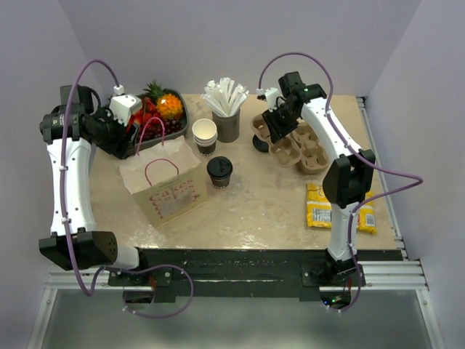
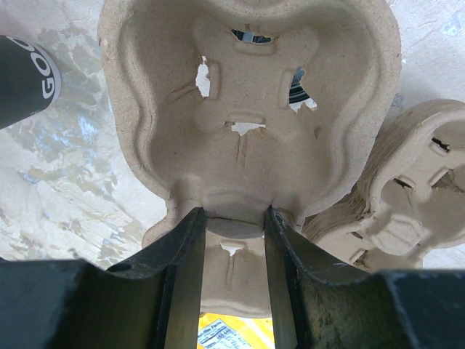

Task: Pack the takeout coffee

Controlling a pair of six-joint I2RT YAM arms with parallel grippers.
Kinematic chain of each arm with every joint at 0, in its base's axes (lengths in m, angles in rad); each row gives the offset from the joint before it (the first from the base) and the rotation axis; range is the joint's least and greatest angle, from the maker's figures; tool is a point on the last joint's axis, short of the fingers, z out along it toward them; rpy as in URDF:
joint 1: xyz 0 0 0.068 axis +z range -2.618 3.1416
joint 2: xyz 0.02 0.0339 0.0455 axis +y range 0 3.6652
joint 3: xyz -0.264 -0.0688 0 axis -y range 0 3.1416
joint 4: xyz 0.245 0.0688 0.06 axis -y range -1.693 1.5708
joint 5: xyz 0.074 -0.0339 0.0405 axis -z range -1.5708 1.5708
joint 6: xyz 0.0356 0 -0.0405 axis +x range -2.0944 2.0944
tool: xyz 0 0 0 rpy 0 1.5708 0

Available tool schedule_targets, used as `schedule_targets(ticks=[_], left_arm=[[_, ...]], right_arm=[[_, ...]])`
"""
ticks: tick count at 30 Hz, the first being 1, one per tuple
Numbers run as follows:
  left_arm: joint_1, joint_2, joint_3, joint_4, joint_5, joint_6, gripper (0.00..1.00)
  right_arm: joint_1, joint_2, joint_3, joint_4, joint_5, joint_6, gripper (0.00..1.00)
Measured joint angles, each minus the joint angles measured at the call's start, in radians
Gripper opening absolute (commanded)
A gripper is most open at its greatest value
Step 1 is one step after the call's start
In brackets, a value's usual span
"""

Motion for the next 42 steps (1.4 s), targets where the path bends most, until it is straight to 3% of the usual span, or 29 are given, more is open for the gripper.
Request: schedule_targets(ticks=[5, 10, 16, 17, 25, 32, 37, 42], left_arm=[[0.0, -0.02, -0.072, -0.005, 0.039, 0.0, 0.43], [0.0, -0.008, -0.09, -0.007, 0.091, 0.0, 0.32], [0.0, -0.002, -0.09, -0.007, 0.148, 0.004, 0.09], [0.0, -0.002, -0.09, -0.007, 0.154, 0.008, 0.0], [0.0, -0.06, -0.105, -0.008, 0.18, 0.041, 0.0], [-0.029, -0.165, -0.043, -0.017, 0.206, 0.039, 0.0], [-0.173, -0.146, 0.211, -0.029, 0.241, -0.079, 0.0], [-0.173, -0.079, 0.546, -0.021, 0.309, -0.13, 0.0]], right_arm=[[0.0, 0.0, 0.0, 0.0, 0.0, 0.0, 0.0], [0.0, 0.0, 0.0, 0.0, 0.0, 0.0, 0.0], [0.0, 0.0, 0.0, 0.0, 0.008, 0.0, 0.0], [0.0, -0.001, -0.001, 0.0, 0.011, 0.0, 0.0], [-0.015, -0.052, -0.04, -0.003, 0.054, 0.0, 0.0], [-0.138, -0.107, -0.015, -0.006, 0.058, 0.01, 0.0], [-0.255, -0.107, 0.018, 0.003, 0.006, 0.042, 0.0], [-0.284, -0.107, 0.037, 0.004, -0.031, 0.064, 0.0]])
